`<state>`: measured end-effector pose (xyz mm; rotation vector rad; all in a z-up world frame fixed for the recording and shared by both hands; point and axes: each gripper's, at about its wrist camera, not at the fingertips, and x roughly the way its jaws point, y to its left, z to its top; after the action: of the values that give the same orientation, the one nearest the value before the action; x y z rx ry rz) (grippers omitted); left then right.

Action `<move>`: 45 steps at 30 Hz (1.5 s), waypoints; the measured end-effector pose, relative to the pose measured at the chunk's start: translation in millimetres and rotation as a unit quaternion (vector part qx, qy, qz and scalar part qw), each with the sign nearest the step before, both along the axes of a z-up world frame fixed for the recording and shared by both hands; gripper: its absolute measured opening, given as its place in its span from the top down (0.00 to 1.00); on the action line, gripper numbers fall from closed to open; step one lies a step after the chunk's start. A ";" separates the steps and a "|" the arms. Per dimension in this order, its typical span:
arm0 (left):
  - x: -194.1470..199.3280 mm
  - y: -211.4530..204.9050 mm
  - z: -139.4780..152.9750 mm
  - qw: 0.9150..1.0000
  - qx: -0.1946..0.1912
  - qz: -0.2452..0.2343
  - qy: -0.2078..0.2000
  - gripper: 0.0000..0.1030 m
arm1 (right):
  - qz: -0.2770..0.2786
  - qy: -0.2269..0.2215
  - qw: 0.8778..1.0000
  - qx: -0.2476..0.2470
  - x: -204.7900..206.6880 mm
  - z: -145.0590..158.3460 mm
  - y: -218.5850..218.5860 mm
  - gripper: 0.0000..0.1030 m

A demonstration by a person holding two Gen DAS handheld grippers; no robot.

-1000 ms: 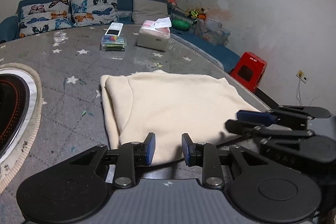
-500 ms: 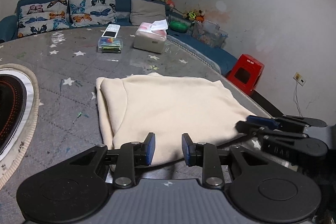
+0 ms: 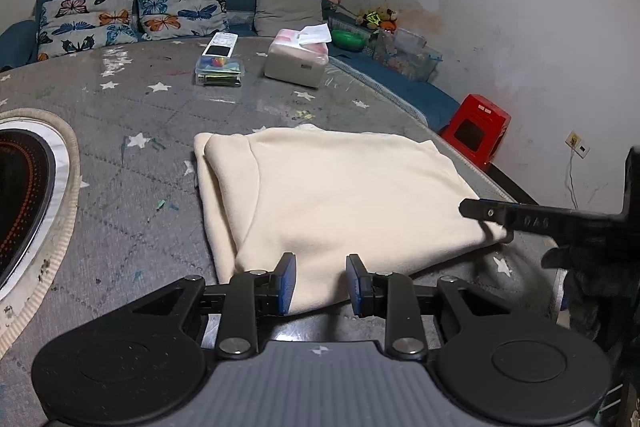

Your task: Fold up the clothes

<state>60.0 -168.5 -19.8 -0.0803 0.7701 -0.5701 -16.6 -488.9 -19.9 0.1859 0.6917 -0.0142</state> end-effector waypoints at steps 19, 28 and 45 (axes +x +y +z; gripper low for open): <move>-3.8 -1.3 10.5 1.000 -0.003 0.011 0.015 0.53 | 0.031 -0.020 0.999 -0.030 -9.3 13.2 33.1 0.56; -18.2 2.2 15.2 1.000 0.009 0.016 -0.002 0.29 | 0.045 -0.012 0.998 -0.030 -26.8 9.1 54.6 0.41; -47.2 23.3 16.8 0.999 0.027 0.039 -0.021 0.08 | 0.037 -0.008 0.999 -0.034 -56.5 7.5 78.2 0.09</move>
<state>12.8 -145.2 -3.0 -0.0477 0.7389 -0.4747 -73.0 -410.7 -12.5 0.0954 0.6801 0.0351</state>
